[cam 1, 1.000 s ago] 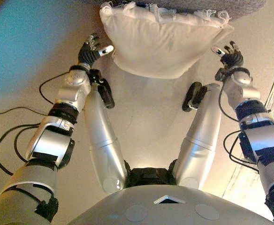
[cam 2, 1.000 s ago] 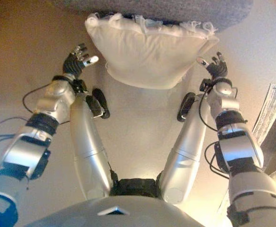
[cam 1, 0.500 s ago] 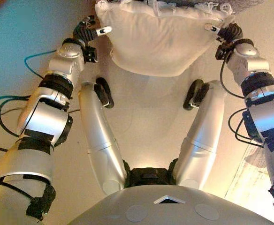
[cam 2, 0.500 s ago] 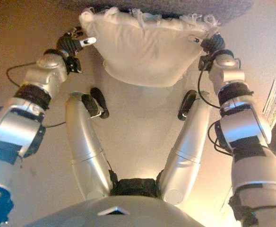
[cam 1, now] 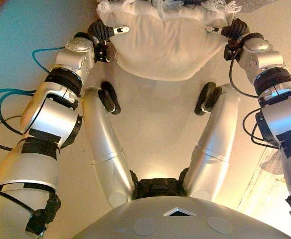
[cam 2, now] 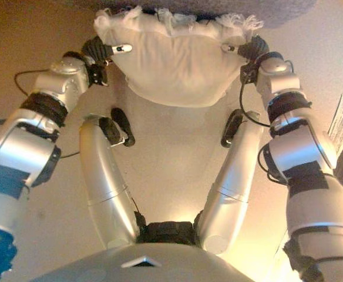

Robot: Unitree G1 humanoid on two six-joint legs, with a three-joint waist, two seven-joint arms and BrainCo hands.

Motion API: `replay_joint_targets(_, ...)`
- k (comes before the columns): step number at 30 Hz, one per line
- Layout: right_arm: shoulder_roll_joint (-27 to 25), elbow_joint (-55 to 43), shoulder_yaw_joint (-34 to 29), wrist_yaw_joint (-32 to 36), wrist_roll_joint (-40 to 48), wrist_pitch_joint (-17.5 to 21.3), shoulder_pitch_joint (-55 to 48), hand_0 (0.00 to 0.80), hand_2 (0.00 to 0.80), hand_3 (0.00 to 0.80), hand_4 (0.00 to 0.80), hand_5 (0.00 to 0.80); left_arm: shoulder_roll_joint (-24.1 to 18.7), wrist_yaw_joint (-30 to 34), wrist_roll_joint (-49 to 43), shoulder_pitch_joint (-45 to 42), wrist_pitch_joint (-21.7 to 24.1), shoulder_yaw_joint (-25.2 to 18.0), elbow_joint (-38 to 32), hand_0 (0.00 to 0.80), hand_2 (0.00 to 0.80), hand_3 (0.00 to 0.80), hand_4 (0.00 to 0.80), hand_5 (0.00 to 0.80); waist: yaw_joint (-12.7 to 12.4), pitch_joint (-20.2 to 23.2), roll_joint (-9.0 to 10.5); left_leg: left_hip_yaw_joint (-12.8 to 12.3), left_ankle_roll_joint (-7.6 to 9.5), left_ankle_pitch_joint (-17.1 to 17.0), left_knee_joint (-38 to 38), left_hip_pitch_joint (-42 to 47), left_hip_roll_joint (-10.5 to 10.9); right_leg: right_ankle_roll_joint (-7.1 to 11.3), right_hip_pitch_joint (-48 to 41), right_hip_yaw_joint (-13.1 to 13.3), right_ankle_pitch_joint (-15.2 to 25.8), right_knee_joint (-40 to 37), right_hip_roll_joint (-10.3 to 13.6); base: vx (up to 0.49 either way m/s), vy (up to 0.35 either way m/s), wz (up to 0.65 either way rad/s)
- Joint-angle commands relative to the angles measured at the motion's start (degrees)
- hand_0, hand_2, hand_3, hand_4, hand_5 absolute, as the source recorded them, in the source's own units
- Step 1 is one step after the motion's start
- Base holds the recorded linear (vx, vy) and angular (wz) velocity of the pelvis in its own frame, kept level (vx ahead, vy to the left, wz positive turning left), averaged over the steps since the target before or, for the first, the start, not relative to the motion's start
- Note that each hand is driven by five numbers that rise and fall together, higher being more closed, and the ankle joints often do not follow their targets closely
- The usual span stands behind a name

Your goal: Pick up the cushion and take it to the sofa

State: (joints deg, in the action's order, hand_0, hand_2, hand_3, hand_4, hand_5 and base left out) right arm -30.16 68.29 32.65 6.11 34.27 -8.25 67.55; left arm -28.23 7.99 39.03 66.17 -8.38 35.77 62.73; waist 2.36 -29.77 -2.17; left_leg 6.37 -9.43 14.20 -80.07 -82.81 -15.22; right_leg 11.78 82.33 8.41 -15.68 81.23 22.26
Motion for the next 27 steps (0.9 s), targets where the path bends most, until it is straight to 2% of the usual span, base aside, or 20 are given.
replay_joint_targets(1, 5.3, -2.5, 1.2, 3.4, -2.6, -1.1, 0.6, 0.800, 0.800, 0.800, 0.800, 0.800, 3.5, 2.7, -0.1, 2.1, -0.1, 0.9, -3.6, 0.800, 0.800, 0.800, 0.800, 0.800, -0.2, 1.0, -1.15, -1.6, 2.07, 3.6, 0.2, 2.2, 0.0, -2.99, -3.1, -0.9, 4.8, -7.1, 1.3, 0.000, 0.000, 0.00)
replay_joint_targets(9, 4.7, -1.0, 0.9, -1.0, -3.2, -1.4, 0.1, 0.800, 0.800, 0.800, 0.800, 0.800, 3.2, 0.3, -0.6, 1.8, 0.4, 0.5, -3.3, 0.800, 0.800, 0.800, 0.800, 0.800, -0.6, 1.2, -0.80, -1.0, 1.86, 3.7, -0.3, 2.5, -0.1, -2.85, -3.6, -1.1, 4.9, -6.8, 1.4, -0.006, -0.011, 0.02)
replay_joint_targets(12, 4.4, -1.0, 0.0, -1.8, -3.0, 0.5, 0.0, 0.800, 0.800, 0.800, 0.800, 0.800, 2.7, 0.4, -0.4, 1.5, 2.1, -0.2, -3.5, 0.800, 0.800, 0.800, 0.800, 0.800, -0.6, 1.5, -0.65, -0.8, 1.49, 3.5, 0.7, 3.2, -0.1, -2.78, -4.3, -1.5, 5.0, -7.6, 1.3, -0.026, -0.005, 0.00)
replay_joint_targets(16, 3.5, -3.5, -1.1, -4.9, -2.5, 5.3, -0.7, 0.800, 0.800, 0.800, 0.800, 0.800, 2.2, -0.9, -0.9, 0.3, 5.8, -1.8, -5.3, 0.800, 0.800, 0.800, 0.800, 0.800, -0.6, 2.8, -0.19, -0.9, 0.78, 2.3, 5.0, 6.2, -0.2, -2.75, -7.6, -3.2, 5.7, -11.7, 0.6, -0.041, 0.002, -0.03)
replay_joint_targets(18, 2.9, -6.2, -2.1, -5.9, 1.2, 7.9, -1.6, 0.800, 0.800, 0.800, 0.800, 0.800, 2.0, -2.2, -0.3, -0.8, 8.2, -2.9, -7.2, 0.800, 0.800, 0.800, 0.800, 0.800, -0.6, 3.6, 0.01, -1.2, 0.48, 1.5, 8.0, 8.8, -0.4, -2.54, -10.2, -4.1, 6.3, -14.3, 0.3, -0.039, 0.008, -0.07)
replay_joint_targets(21, 3.6, -15.2, -5.1, -7.8, 5.8, 10.6, -5.4, 0.800, 0.800, 0.800, 0.800, 0.800, 2.3, -8.1, -2.0, -4.4, 13.4, -5.5, -12.8, 0.800, 0.800, 0.800, 0.800, 0.800, -0.7, 5.6, 0.56, -2.8, -0.11, -0.6, 15.9, 15.1, -1.2, -2.00, -16.8, -6.5, 7.5, -20.4, -0.8, -0.024, 0.013, -0.10)
replay_joint_targets(24, 2.5, -25.2, -6.8, -11.5, 6.1, 11.3, -10.0, 0.800, 0.800, 0.800, 0.800, 0.800, 2.3, -9.9, -2.4, -8.3, 15.5, -8.1, -19.2, 0.800, 0.800, 0.800, 0.800, 0.800, -0.7, 7.4, 0.89, -4.8, -0.33, -3.6, 24.1, 21.7, -1.9, -1.85, -23.9, -8.0, 9.1, -27.2, -1.2, 0.019, 0.006, -0.14)
replay_joint_targets(27, 2.4, -30.0, -8.4, -14.0, 6.6, 12.8, -13.0, 0.800, 0.800, 0.800, 0.800, 0.800, 2.2, -9.9, -1.2, -10.8, 16.8, -9.6, -23.1, 0.800, 0.800, 0.800, 0.800, 0.800, -0.7, 8.5, 1.06, -5.5, -0.22, -5.5, 29.7, 27.2, -2.0, -1.66, -29.2, -8.7, 10.5, -32.5, -1.2, 0.053, 0.005, -0.10)
